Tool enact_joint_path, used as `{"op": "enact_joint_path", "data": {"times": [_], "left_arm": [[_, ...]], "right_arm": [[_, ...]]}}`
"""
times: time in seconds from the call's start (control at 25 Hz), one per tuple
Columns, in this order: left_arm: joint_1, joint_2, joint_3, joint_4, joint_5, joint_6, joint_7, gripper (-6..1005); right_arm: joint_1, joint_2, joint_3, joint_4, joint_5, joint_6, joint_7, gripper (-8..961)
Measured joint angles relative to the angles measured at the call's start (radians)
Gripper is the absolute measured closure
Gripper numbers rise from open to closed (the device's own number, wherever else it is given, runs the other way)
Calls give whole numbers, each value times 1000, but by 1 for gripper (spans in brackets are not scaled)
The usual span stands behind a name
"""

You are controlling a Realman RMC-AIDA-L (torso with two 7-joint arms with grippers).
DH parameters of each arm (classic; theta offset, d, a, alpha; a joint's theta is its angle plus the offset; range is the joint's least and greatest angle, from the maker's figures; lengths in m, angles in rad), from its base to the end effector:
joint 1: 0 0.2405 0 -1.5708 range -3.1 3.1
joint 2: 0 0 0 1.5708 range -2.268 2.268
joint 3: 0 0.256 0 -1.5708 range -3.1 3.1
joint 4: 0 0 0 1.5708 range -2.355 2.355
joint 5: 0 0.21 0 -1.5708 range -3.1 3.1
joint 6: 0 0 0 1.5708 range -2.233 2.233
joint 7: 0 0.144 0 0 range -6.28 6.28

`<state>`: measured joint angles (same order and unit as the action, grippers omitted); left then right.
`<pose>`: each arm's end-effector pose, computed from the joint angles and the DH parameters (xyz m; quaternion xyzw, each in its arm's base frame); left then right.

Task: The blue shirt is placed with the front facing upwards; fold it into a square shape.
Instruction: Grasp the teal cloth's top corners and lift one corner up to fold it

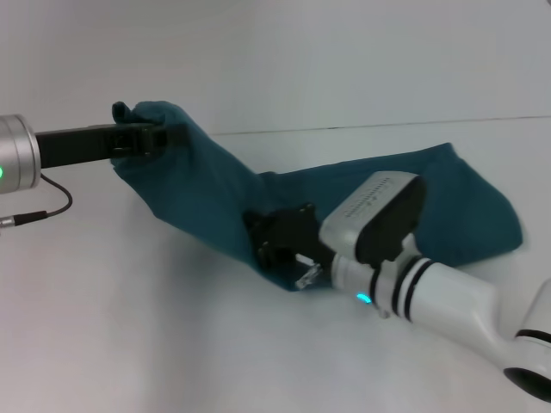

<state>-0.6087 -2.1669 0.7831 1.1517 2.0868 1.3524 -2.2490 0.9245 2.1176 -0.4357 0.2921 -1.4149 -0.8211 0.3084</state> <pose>-0.1794 0.3958 0.0474 -0.8568 -0.4018 -0.2492 0.2058 0.2007 0.3715 -0.1426 -0.8958 0.1995 0.2197 0.3308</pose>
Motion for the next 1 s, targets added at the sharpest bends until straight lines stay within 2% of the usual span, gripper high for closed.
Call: {"op": "enact_joint_path", "data": {"times": [0.16,0.4,0.52,0.68,0.84,1.0], "left_arm": [[6,1,3,15,-21,24,5,935],[14,1,5,41,-32,42,7,932],[15,2,13,45,-40,44,7,931],[21,3,12,71,-41,49,8,929],[24,4,13,85,-48,51,3,927],[29,3,14,98,-64,58,2,925]], "right_arm": [[18,1,73,37,-101,11,2,954],[17,2,271,99,-317,68,-1,955],[-38,-7,352,118,-357,44,-6,955],[-201,-18,490,94,-359,-121,-7,955],[-223,-19,521,74,-359,-102,-3,954],[-191,-11,511,76,-371,-21,0,954]]}}
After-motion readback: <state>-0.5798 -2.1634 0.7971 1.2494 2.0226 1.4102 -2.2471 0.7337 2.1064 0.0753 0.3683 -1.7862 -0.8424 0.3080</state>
